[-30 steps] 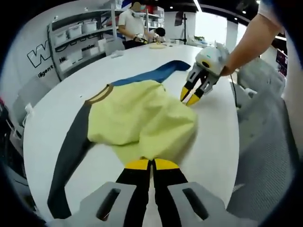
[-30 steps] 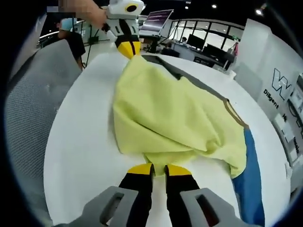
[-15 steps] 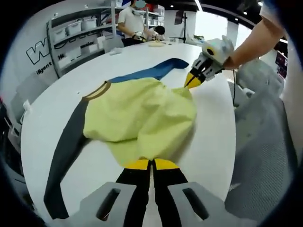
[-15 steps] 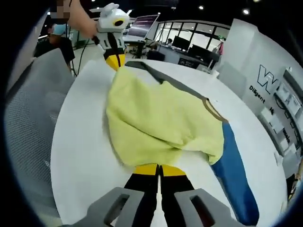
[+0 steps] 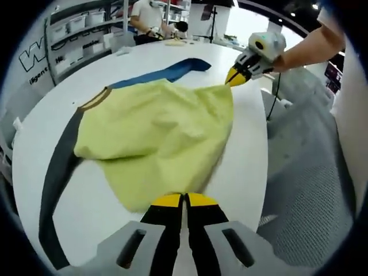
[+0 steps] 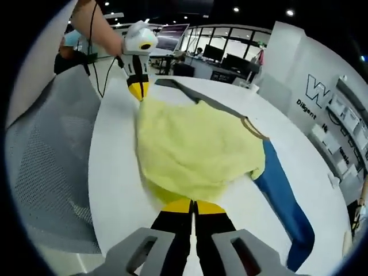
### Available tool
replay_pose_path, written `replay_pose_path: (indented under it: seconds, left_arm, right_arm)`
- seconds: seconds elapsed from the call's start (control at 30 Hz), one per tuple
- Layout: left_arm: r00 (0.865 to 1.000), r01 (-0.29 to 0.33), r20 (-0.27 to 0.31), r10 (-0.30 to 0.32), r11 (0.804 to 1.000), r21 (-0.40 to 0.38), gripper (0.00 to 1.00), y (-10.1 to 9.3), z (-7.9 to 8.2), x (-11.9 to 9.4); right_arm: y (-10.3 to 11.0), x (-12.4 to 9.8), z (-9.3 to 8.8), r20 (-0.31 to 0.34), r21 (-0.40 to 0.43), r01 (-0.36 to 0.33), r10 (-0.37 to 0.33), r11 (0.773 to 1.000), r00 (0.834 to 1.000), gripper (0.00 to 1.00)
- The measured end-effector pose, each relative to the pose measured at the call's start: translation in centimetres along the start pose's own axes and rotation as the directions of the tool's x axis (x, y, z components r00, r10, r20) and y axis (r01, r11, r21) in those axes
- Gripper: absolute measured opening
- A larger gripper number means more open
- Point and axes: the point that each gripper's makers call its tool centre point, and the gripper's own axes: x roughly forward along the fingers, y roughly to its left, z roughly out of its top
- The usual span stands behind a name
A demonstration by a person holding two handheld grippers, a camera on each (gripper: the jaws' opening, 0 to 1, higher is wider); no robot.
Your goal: Fold the garment on the visible template until the final outline fits inside the template.
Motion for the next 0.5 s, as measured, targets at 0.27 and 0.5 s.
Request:
replay_pose_path:
  seconds: [0.27, 0.5]
  left_arm:
    - [0.996, -0.093, 0.006, 0.093, 0.994, 0.054, 0.12, 1.5, -1.8, -0.9]
    - [0.991, -0.121, -0.043, 0.125, 0.988, 0.094, 0.26, 1.9, -4.1, -0.5]
  right_arm:
    - [1.5, -0.7, -1.4, -0.019, 0.029, 0.002, -0.001, 1.000, 1.000, 0.00]
    - [2.1, -1.3, -1.8, -0.023, 0.050, 0.004, -0.003, 0.999, 1.000, 0.00]
